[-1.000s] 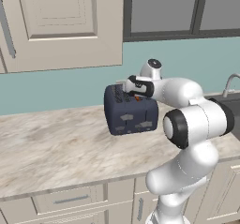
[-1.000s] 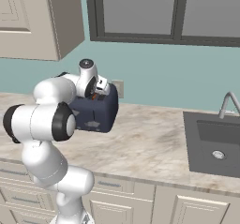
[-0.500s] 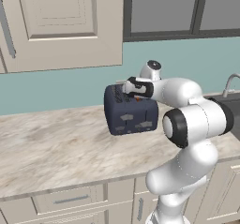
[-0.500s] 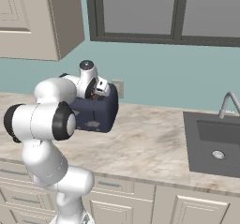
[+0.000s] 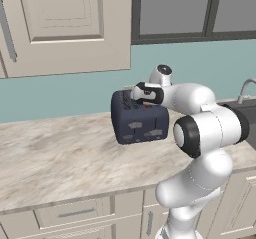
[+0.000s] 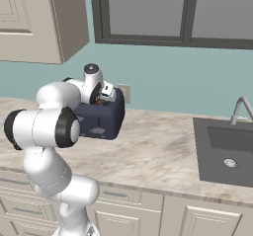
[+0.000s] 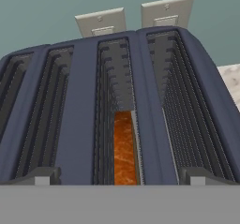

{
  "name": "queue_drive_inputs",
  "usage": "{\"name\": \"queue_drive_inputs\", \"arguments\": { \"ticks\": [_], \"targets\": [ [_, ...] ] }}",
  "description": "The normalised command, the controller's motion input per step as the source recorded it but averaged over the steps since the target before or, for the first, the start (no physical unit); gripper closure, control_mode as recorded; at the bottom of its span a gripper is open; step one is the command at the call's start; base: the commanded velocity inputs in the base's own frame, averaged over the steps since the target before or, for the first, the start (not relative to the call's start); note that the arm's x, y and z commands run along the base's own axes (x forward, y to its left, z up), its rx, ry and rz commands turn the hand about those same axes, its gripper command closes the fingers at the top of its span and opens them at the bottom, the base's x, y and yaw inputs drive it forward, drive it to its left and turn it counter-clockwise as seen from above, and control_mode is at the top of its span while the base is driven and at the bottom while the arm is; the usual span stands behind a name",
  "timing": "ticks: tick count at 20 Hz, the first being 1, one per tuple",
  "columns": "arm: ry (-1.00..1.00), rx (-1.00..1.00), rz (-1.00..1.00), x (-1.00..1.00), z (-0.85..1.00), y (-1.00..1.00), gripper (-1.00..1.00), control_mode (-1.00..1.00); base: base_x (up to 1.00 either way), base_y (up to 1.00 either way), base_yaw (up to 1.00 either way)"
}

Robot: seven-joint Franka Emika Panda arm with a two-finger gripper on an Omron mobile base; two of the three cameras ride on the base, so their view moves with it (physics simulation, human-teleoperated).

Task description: Start the toaster. Once the lever pops up, take the bread to the plate on the dining counter.

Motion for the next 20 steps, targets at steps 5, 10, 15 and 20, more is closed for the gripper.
{"name": "queue_drive_inputs", "arguments": {
  "ticks": [5,10,15,20],
  "targets": [
    [0.00,0.00,0.00,0.00,-0.07,0.00,-1.00,-1.00,0.00,0.00,0.00],
    [0.00,0.00,0.00,0.00,0.00,0.00,-1.00,-1.00,0.00,0.00,0.00],
    [0.00,0.00,0.00,0.00,0.00,0.00,-1.00,-1.00,0.00,0.00,0.00],
    [0.00,0.00,0.00,0.00,0.00,0.00,-1.00,-1.00,0.00,0.00,0.00]
  ]
}}
